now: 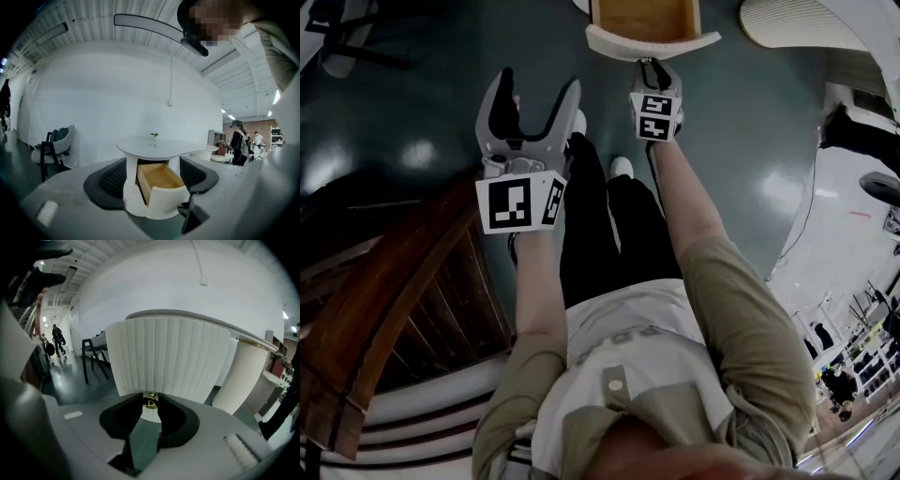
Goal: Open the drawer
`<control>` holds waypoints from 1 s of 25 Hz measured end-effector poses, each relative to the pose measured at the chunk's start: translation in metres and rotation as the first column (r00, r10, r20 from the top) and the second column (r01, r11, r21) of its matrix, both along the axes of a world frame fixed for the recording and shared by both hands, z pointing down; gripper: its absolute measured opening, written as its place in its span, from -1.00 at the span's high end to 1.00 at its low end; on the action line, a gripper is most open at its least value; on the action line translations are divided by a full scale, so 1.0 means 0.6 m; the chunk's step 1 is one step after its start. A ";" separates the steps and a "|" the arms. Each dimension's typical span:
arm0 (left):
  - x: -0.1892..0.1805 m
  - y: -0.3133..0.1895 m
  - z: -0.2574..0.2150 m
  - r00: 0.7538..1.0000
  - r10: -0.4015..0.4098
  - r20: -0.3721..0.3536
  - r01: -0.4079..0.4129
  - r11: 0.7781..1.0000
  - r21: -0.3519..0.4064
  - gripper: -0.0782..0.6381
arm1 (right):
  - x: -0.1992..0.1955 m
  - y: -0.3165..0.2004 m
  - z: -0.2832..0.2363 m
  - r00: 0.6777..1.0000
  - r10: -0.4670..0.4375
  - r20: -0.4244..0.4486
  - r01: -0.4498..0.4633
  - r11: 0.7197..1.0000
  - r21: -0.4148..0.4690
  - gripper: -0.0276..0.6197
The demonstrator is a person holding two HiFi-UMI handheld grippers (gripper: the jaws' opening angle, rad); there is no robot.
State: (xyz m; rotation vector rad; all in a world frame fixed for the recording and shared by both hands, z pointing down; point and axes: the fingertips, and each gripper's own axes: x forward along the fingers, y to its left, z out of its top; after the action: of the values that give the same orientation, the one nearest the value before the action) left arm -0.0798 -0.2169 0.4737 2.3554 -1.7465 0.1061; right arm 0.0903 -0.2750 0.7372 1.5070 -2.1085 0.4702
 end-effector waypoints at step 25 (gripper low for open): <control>0.019 0.023 0.018 1.000 -0.005 0.009 0.005 1.000 -0.016 -0.24 | 0.001 0.004 -0.002 1.000 -0.002 0.026 0.001 0.999 0.041 0.58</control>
State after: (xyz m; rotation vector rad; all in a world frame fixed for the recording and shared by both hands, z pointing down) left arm -0.0683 -0.2030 0.4845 2.3422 -1.7493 0.1297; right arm 0.0909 -0.2727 0.7359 1.5295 -2.1516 0.4502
